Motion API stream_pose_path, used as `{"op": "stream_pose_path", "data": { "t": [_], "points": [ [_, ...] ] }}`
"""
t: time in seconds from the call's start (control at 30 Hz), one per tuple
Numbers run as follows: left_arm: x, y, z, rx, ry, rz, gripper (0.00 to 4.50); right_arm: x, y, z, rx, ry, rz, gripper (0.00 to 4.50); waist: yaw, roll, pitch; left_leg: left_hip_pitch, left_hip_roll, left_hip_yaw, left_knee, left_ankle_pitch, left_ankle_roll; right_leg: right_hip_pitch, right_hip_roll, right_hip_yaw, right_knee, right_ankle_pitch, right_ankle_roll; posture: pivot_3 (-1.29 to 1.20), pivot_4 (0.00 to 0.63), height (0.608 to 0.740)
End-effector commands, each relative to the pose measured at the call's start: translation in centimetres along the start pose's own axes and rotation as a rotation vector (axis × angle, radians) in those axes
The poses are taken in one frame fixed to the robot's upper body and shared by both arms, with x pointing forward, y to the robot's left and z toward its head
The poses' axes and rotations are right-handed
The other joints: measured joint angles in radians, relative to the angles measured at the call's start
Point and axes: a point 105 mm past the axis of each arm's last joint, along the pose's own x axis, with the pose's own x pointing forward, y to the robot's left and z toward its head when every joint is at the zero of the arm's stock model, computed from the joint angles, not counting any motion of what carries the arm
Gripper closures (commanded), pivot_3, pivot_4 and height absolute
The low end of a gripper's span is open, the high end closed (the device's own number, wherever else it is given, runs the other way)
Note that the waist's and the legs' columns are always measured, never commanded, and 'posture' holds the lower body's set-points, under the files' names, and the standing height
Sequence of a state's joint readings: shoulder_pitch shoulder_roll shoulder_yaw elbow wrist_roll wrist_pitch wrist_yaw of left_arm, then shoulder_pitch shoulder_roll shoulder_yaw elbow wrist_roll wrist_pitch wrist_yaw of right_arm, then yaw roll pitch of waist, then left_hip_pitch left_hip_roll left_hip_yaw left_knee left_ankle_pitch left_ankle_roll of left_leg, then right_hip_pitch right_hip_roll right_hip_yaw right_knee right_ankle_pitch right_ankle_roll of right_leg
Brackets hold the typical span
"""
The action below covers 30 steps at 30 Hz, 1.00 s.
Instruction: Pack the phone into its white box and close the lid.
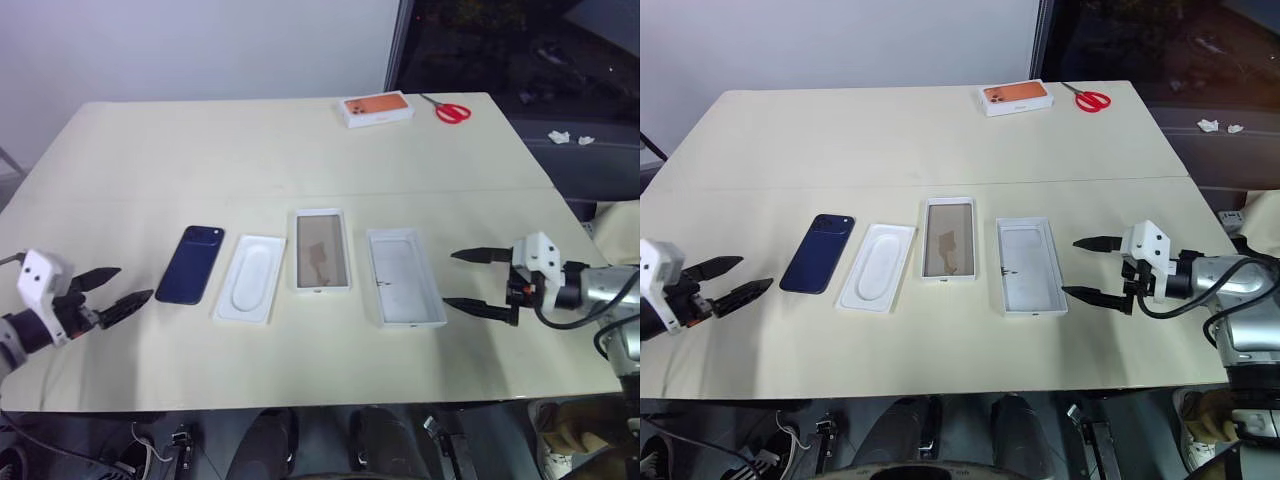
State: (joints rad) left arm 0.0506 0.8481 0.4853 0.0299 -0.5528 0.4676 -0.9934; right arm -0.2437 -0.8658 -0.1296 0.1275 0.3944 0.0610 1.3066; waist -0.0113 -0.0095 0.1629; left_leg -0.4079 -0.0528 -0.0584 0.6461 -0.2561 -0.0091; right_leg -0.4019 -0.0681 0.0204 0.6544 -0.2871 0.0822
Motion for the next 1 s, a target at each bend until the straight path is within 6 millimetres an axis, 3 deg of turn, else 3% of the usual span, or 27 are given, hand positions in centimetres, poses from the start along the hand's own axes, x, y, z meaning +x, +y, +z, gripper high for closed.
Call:
{"op": "stream_pose_path", "data": {
  "t": [0.03,0.17,0.3,0.37,0.53,0.7,1.0],
  "points": [
    [2.3,-1.8,2.2,-0.115,-0.060,-0.076,0.06,1.5,-0.8,2.9,-0.068,-0.053,-0.003,0.00,0.000,0.000,0.000,0.000,0.000,0.000,0.000,0.000,0.000,0.000,0.000,0.000,0.001,0.000,0.000,0.00,0.150,0.740],
    [4.5,-2.8,3.6,-0.330,-0.110,-0.129,0.06,3.5,-0.9,4.8,-0.083,-0.038,0.037,0.00,0.000,0.000,0.000,-0.001,0.000,0.000,0.001,0.000,0.000,-0.001,0.001,0.000,0.001,0.000,0.000,0.00,0.150,0.740],
    [6.3,-4.1,2.5,-0.401,-0.020,-0.168,0.06,5.2,-0.7,6.8,-0.142,-0.026,0.055,0.00,-0.005,0.000,0.000,-0.001,0.000,0.000,0.001,0.000,0.000,-0.002,0.002,0.001,0.002,0.000,0.000,0.00,0.150,0.740],
    [7.2,-4.7,2.9,-0.522,-0.044,-0.222,0.06,6.1,-0.5,7.8,-0.183,-0.033,0.065,0.00,-0.001,0.000,0.000,-0.001,0.000,0.000,0.001,0.000,0.000,-0.003,0.002,0.001,0.002,0.000,0.000,0.00,0.150,0.740],
    [8.4,-5.3,2.7,-0.611,0.009,-0.247,0.06,8.1,1.2,10.1,-0.259,-0.088,0.119,0.00,0.000,-0.001,0.000,-0.001,0.000,0.000,0.002,0.000,-0.001,-0.003,0.002,0.001,0.004,0.000,0.000,0.00,0.150,0.740],
    [9.0,-6.2,0.8,-0.608,0.113,-0.256,0.06,9.0,1.2,10.4,-0.259,-0.111,0.112,0.00,-0.001,-0.001,0.000,-0.001,-0.001,0.000,0.002,0.001,-0.001,-0.003,0.002,0.001,0.004,0.000,0.000,0.00,0.150,0.740],
    [9.9,-6.3,-0.7,-0.602,0.191,-0.218,0.06,9.3,1.0,10.1,-0.255,-0.121,0.103,0.00,0.000,-0.001,0.000,-0.001,-0.001,0.000,0.002,0.001,-0.002,-0.003,0.002,0.001,0.004,0.000,0.000,0.00,0.150,0.740]
  ]
}}
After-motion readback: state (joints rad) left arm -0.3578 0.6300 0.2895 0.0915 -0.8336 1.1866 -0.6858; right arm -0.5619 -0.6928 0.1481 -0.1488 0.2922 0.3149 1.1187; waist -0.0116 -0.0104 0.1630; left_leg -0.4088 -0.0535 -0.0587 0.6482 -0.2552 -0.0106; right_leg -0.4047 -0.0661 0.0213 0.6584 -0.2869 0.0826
